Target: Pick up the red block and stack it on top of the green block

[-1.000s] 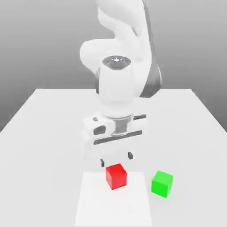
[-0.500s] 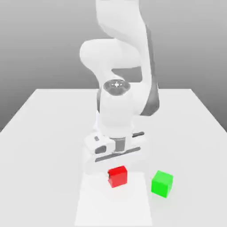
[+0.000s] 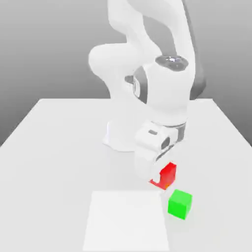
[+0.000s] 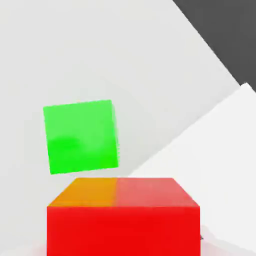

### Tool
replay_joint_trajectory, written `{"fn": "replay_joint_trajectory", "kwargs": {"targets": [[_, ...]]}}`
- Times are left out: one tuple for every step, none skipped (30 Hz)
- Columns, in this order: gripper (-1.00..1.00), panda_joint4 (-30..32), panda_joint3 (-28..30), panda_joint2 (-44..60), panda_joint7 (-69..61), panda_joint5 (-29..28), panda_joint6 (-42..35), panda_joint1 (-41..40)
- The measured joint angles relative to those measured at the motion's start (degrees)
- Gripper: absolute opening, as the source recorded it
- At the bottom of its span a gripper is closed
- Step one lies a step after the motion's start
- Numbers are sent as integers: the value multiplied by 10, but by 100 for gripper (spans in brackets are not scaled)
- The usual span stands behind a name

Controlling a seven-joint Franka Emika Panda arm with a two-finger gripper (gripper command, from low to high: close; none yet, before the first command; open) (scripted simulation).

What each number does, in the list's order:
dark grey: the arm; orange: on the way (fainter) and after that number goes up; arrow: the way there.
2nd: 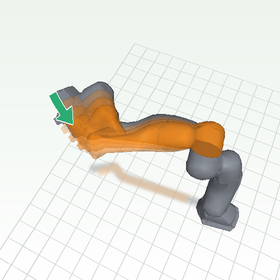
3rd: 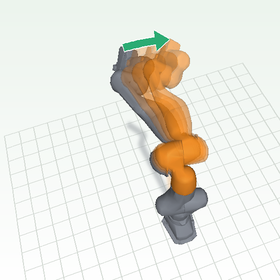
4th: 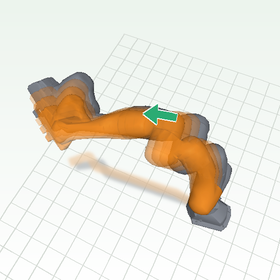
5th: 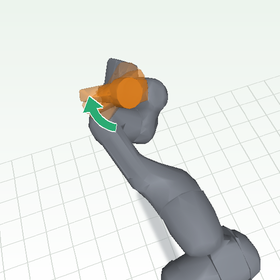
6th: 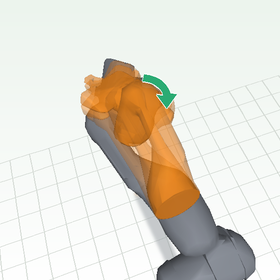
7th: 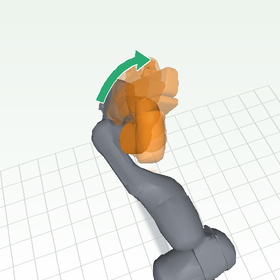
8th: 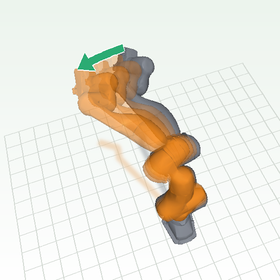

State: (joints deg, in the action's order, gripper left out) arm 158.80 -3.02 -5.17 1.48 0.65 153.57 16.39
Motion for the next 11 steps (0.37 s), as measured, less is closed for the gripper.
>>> {"fn": "replay_joint_trajectory", "kwargs": {"targets": [[-100,-6,-6,-1,-20,1,-7,10],[-100,-10,-9,9,-30,1,-1,17],[-100,-12,-10,24,-34,-1,12,20],[-100,-14,-9,42,-35,-3,28,22],[-100,-15,-9,61,-33,-6,45,23],[-100,-16,-8,80,-31,-10,64,22],[-100,-17,-5,101,-28,-15,83,23],[100,-18,-3,117,-25,-20,99,23],[100,-18,-3,117,-25,-20,99,23],[100,-18,-3,117,-25,-20,99,23],[100,-18,-3,117,-25,-20,99,23]]}}
